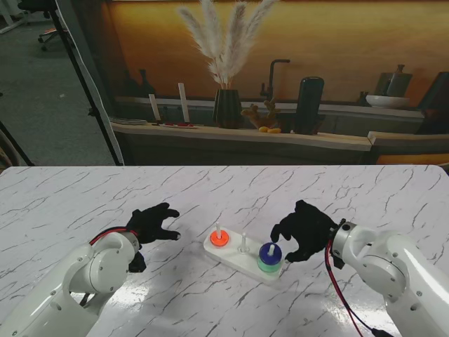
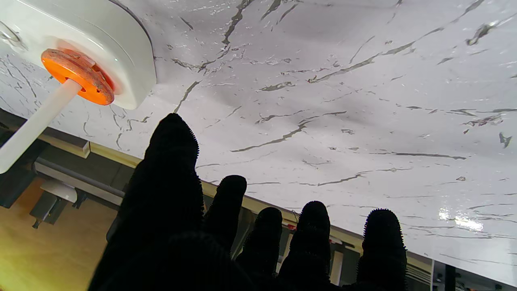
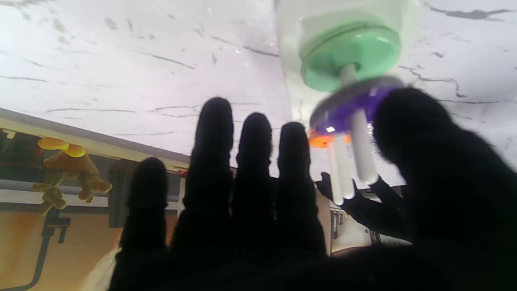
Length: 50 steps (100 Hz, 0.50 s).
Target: Move the three rings of the Hanoi Tower from the left rod to the right rod
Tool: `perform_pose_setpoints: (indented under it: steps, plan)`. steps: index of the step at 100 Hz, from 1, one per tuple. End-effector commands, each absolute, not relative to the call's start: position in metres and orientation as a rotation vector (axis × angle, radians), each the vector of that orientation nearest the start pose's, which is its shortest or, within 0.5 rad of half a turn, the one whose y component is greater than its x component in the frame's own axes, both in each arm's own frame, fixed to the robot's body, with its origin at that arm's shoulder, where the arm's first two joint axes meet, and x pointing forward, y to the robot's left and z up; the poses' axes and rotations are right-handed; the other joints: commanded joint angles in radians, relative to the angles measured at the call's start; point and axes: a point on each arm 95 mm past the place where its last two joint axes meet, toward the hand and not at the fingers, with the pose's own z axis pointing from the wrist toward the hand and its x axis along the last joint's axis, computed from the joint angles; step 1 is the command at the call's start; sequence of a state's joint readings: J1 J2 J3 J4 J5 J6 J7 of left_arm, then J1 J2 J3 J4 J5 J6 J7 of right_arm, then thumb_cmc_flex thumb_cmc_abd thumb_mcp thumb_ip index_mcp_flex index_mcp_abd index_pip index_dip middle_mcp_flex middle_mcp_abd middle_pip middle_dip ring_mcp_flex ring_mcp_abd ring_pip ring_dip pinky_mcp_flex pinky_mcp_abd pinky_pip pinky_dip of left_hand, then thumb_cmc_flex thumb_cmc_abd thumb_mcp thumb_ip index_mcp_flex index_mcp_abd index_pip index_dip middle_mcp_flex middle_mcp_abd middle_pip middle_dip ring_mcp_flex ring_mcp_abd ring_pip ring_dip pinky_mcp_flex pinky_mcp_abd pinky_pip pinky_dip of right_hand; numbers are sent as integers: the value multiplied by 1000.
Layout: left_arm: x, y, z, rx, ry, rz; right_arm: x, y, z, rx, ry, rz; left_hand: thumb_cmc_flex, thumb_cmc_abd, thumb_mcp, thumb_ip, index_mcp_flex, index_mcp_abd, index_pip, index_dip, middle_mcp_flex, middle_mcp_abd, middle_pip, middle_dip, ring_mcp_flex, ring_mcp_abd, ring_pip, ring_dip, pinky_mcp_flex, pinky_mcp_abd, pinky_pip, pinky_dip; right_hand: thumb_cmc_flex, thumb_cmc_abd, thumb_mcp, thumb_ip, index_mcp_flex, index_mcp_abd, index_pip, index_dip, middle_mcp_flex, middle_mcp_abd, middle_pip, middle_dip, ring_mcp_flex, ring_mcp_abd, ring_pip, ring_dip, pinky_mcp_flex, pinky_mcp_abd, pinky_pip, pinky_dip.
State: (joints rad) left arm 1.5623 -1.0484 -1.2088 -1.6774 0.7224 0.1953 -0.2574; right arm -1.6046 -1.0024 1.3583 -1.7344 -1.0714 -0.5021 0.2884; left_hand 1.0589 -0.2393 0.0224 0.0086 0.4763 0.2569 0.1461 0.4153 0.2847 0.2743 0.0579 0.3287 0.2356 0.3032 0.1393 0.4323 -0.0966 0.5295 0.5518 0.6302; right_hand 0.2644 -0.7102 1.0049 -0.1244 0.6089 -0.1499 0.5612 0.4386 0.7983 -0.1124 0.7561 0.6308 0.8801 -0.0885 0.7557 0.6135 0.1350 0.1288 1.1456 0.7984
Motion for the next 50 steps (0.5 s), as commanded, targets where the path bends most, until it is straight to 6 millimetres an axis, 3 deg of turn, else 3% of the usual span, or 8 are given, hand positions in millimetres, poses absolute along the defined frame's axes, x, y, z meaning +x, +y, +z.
perform_pose_setpoints:
  steps: [1,29,50]
  plan:
    - [396,5,-329,-1665,1552,-1373,380,-19,-292,841,2026,1456,14,33,-28,14,13,21,-7,-7,-5,12,-17,-12,-31,10,-21,-7,-20,-3,-40,3,-33,26,-19,39,-35,3,-22,25,-21,5,-8,4,-19,4,-9,14,-26,242,-10,18]
    - [396,3,-330,-1662,1554,-1388,383,-40,-290,905,1891,1432,-1,28,-33,11,0,6,-11,-8,-9,14,-18,-13,-34,10,-23,-8,-22,-4,-42,3,-55,56,-82,44,-73,18,-61,29,-63,21,-11,12,-46,15,-15,15,-29,245,-12,23]
    - [395,-3,-331,-1654,1559,-1435,382,-60,-291,966,1652,1528,-10,20,-30,12,-6,-1,-9,-4,-7,11,-16,-12,-31,8,-21,-6,-20,-3,-39,6,-65,55,-94,45,-77,10,-75,48,-80,38,-108,-59,-72,41,-147,-50,-36,273,-68,-10]
